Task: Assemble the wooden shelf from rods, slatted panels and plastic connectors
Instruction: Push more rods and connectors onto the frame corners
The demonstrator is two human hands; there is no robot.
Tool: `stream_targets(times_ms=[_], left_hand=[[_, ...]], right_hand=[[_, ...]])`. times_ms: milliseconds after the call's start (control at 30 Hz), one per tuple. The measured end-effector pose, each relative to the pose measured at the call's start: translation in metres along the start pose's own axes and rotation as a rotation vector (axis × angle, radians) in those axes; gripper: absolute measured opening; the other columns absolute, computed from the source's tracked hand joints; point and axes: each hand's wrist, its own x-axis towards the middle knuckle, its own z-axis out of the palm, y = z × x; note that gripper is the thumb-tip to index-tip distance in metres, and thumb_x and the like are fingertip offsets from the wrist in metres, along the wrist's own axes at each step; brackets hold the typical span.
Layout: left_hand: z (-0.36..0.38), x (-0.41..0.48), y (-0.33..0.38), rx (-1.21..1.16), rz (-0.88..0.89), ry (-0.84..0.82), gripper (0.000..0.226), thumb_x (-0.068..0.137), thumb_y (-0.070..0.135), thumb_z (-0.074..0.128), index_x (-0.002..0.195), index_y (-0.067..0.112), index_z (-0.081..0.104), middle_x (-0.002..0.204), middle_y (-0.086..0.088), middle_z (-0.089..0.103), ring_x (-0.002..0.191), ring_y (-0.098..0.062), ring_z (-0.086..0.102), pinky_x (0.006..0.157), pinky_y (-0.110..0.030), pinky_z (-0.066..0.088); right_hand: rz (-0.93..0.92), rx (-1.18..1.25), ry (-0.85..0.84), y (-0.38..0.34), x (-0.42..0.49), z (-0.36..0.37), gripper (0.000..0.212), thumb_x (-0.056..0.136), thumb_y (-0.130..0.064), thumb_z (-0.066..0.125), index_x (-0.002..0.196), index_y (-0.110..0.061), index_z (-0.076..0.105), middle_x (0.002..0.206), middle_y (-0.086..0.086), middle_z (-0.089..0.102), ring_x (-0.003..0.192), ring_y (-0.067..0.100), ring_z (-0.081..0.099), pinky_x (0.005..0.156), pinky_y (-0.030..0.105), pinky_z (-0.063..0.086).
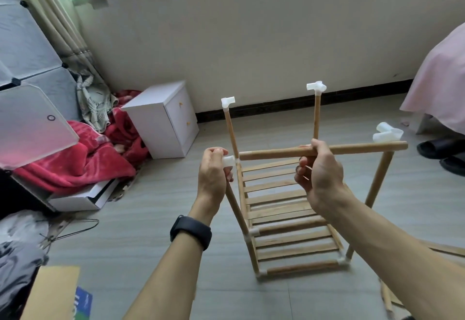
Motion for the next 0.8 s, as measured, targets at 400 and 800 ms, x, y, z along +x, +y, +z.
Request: stream_targets(times_ms=[400,800], left_hand=[[0.002,-0.003,0.001,-0.009,-0.003,-0.001,0.024,0.107,0.029,0.035,0.104,0.014,0.053,0.074,-0.004,0.049,0.061,-0.012,0.047,0.057,-0.025,0.046],[0.011,-0.007,0.003,-0.021,0.046,-0.013,0.023,0.109,0.022,0.033,0.1,0.009,0.05,0.068,-0.001,0.045,0.055,-0.008,0.043,0.053,-0.023,0.042]], right_hand=[[-0.017,-0.025,-0.017,0.008,-0.001,0.003,0.027,0.1,-0.034,0.052,0.086,-0.015,0.064,0.057,-0.004,0.05,0.051,0.009,0.048,0.049,0.023,0.044],[-0.1,-0.079,-0.101,0.014,-0.009,0.01,0.029,0.101,-0.032,0.052,0.079,-0.016,0.062,0.055,-0.005,0.054,0.05,0.008,0.05,0.051,0.021,0.044]])
